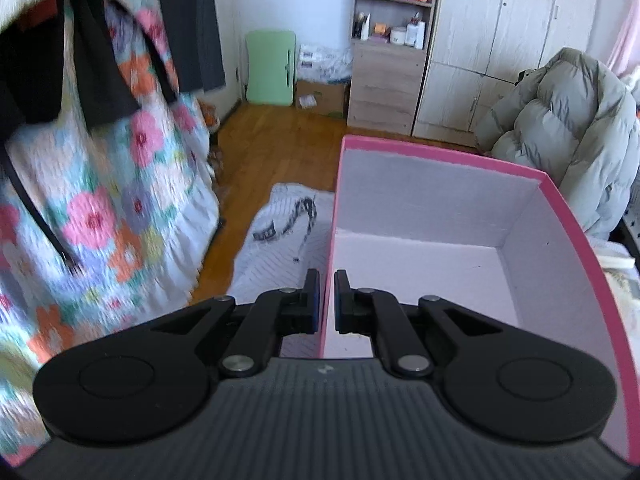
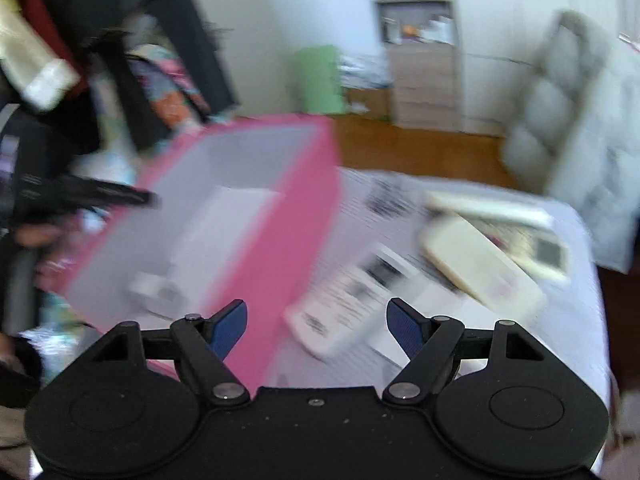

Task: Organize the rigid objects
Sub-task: 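Return the right tool to the table and grasp the white TCL remote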

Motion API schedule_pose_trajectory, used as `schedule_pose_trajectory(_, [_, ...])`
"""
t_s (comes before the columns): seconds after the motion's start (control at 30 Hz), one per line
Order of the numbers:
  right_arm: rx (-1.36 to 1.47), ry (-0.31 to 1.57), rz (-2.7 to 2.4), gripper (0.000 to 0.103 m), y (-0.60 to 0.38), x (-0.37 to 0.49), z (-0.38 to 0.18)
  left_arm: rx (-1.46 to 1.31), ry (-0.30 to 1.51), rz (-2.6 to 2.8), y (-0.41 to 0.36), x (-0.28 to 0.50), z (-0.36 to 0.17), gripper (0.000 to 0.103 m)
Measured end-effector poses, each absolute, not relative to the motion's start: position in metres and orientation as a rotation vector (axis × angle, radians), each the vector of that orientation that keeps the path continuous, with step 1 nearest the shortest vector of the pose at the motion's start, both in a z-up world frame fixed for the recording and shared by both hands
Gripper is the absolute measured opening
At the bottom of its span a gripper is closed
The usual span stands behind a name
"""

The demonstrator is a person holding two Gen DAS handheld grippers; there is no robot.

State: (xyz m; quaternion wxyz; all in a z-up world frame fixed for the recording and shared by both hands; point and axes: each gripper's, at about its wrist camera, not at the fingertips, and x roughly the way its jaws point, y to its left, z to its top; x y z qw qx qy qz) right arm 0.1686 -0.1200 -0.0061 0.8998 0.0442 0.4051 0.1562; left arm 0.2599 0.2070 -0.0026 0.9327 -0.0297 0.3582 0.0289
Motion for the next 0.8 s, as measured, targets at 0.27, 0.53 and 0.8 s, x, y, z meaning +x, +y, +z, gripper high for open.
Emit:
schedule_pose_trajectory(0.27, [0.085,0.830,0.205,0.081,-0.148,0.167,-0.038,-0.002,0.703,0.063,0.202,0.257,-0.001,0.006])
schedule_pose_trajectory(0.53, [0.368,0.921,0.363,0.081,-0.140,0.189,-0.053,0.006,0.673,0.061,0.197,0.256,-0.001,0.007])
schedule_pose_trajectory(0.8, [0.387,0.906,0.253,0.080,-0.121,0.219,-0.073,-0.015,0.671,0.057,0.199,0.254,-0.004,0.007])
